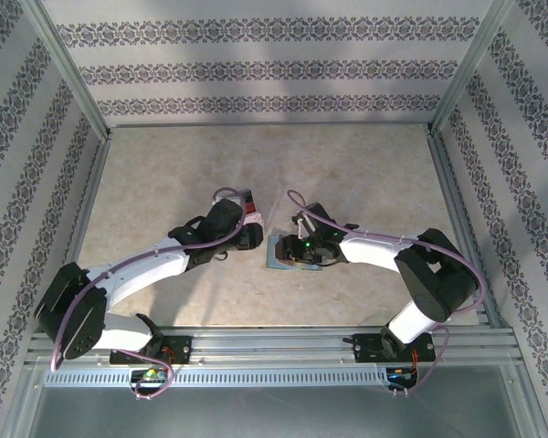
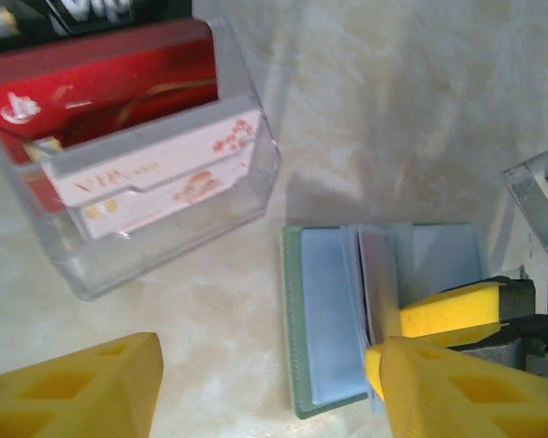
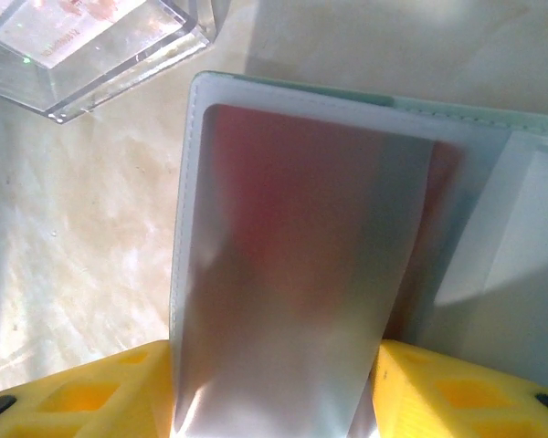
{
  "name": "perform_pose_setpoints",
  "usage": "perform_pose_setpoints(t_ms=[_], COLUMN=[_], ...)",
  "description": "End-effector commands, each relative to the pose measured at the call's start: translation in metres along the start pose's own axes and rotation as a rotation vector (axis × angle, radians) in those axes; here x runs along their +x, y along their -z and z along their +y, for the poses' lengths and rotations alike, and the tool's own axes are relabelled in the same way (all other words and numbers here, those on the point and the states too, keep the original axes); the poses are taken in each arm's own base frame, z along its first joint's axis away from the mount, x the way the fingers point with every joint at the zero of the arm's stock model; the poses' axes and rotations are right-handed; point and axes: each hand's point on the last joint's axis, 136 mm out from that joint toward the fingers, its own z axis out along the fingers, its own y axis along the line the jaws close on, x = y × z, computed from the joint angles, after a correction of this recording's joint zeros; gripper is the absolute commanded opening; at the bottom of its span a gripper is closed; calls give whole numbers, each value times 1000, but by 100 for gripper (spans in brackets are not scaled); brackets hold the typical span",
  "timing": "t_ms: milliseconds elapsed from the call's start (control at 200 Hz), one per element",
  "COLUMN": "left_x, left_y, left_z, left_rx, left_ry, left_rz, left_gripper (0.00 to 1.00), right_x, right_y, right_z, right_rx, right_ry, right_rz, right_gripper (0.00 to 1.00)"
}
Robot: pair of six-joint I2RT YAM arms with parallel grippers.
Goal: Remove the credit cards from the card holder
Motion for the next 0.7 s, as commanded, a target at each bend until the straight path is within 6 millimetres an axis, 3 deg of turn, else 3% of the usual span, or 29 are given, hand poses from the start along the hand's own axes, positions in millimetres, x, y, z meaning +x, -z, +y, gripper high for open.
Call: perform_pose_setpoints(t_ms=[0, 85, 290, 695], left_x=[-3, 4, 12, 17], left_y=[-8, -19, -40, -58], left_z=[-21, -30, -40, -43], left_rx=[30, 36, 16, -12], left_ry=[-2, -8, -40, -25], left_rz=[-17, 2, 41, 94], left_gripper=[48, 37, 30, 29], right_x=[13, 13, 14, 10], right_y=[-2, 2, 9, 14], right_z=[-12, -14, -19, -14], right_rx=[-17, -31, -37, -93], right_ry=[-24, -21, -12, 79], right_rz=[32, 28, 14, -20], right_gripper=[56, 56, 59, 62])
